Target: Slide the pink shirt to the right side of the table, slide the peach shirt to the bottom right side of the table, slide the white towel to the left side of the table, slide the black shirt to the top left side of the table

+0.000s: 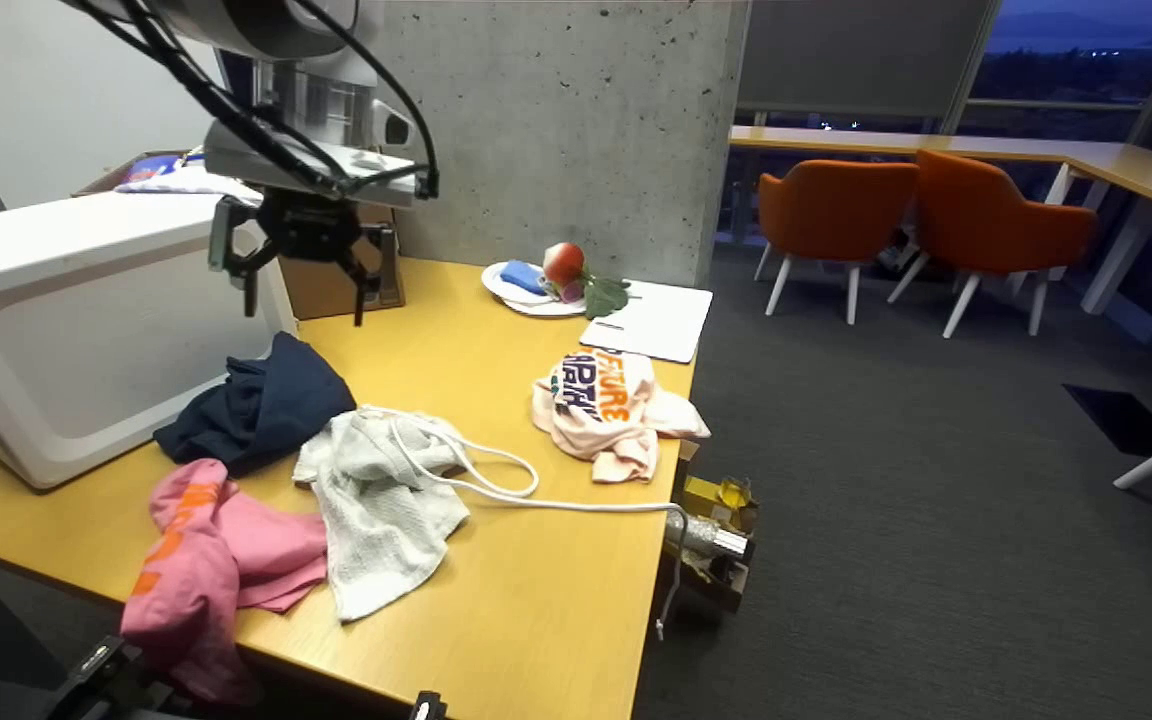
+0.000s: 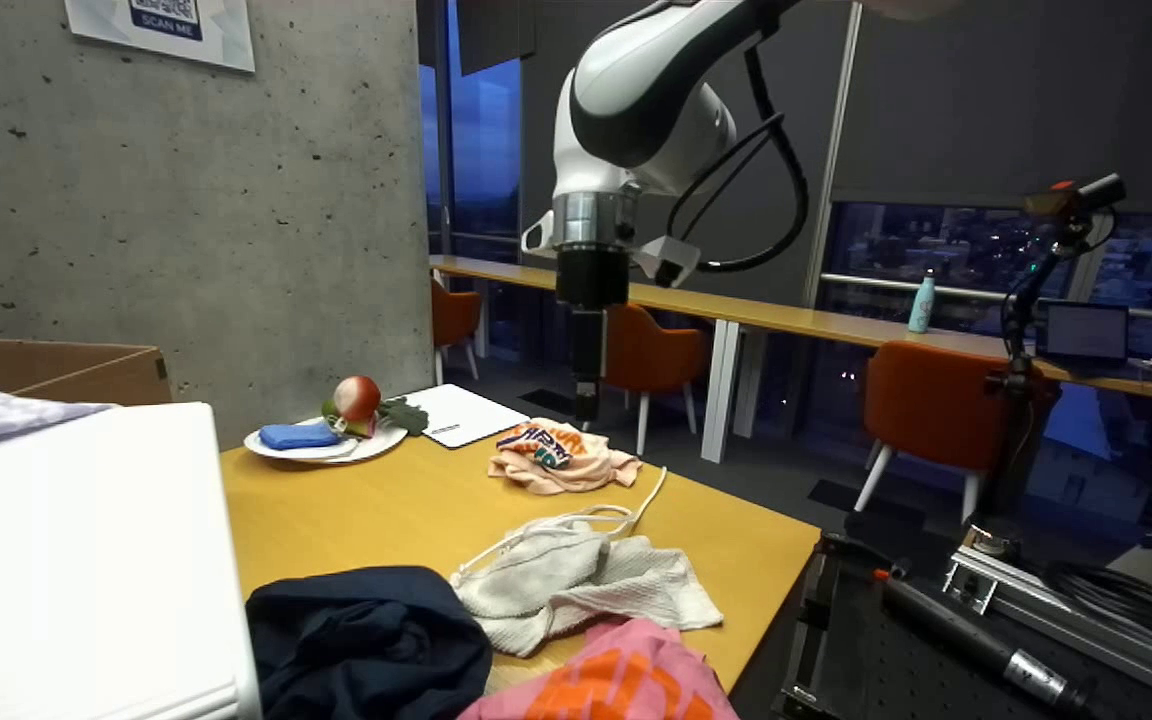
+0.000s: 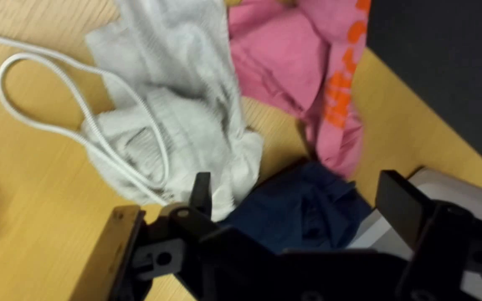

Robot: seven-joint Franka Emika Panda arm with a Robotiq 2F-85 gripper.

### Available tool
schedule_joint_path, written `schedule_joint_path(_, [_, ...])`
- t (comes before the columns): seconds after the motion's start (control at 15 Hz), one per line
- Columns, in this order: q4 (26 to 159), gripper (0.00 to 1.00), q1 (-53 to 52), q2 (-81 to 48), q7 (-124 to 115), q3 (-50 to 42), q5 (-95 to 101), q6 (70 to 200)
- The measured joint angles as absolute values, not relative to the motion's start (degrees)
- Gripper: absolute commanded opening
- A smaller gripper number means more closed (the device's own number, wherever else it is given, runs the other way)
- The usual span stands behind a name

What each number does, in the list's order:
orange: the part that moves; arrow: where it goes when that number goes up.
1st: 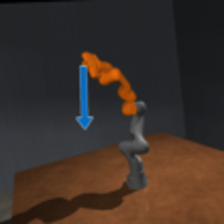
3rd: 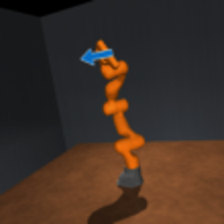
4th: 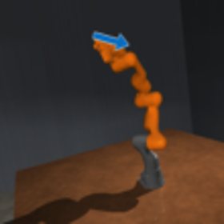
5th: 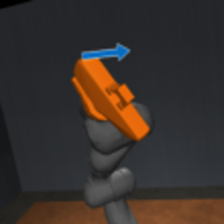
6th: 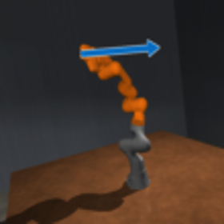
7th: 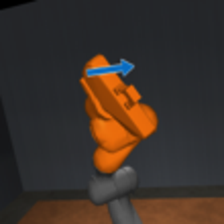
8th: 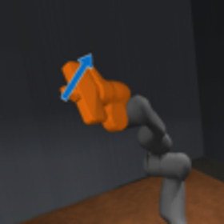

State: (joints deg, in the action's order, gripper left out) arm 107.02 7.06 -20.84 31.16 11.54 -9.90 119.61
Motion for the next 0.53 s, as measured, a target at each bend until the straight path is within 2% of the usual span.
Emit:
schedule_joint_path(0.27, [114.55,1.0,5.22,-19.62,31.93,11.2,-10.41,119.09])
schedule_joint_path(0.53, [115.88,1.0,3.5,-23.61,32.16,10.28,-7.89,122.33])
